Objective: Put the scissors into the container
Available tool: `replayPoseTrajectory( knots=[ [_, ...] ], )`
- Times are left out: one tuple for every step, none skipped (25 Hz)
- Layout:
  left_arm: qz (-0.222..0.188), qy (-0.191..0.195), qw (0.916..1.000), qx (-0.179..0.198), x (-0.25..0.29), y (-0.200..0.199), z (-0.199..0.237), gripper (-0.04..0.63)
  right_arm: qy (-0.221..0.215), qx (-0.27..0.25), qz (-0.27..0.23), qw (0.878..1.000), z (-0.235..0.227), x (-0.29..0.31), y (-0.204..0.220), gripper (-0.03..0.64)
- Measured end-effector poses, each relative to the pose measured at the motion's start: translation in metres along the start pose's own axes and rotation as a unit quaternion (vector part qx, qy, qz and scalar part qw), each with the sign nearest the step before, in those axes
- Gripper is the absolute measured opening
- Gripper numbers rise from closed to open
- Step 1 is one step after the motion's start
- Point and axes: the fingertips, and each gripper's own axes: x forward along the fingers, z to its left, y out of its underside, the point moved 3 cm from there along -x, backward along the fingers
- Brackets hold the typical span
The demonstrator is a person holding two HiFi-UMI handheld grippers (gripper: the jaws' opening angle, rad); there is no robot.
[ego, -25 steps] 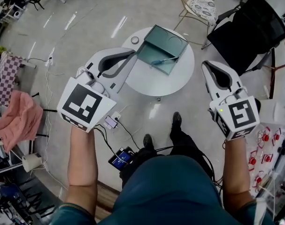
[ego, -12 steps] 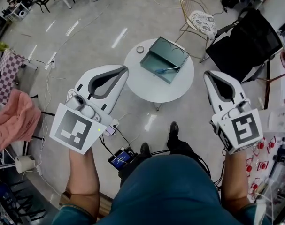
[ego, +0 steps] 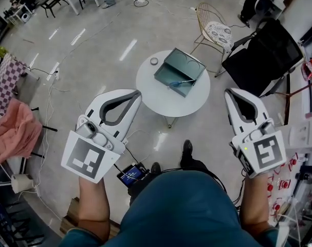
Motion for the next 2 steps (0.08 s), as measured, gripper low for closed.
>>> replayPoseTrajectory(
  knots=[
    [0.000, 0.003, 1.0000, 0.003, -0.0039, -0.0006, -0.0038, 0.018, 0.001, 0.001, 0.000, 1.000, 0.0028, -0.0039, -0.0010, 0.037],
    [0.000, 0.006, 1.0000, 0.006, -0.0077, -0.0012, -0.0076, 0.018, 0.002, 0.001, 0.001, 1.000, 0.0056, -0.0078, -0.0020, 0.037]
  ],
)
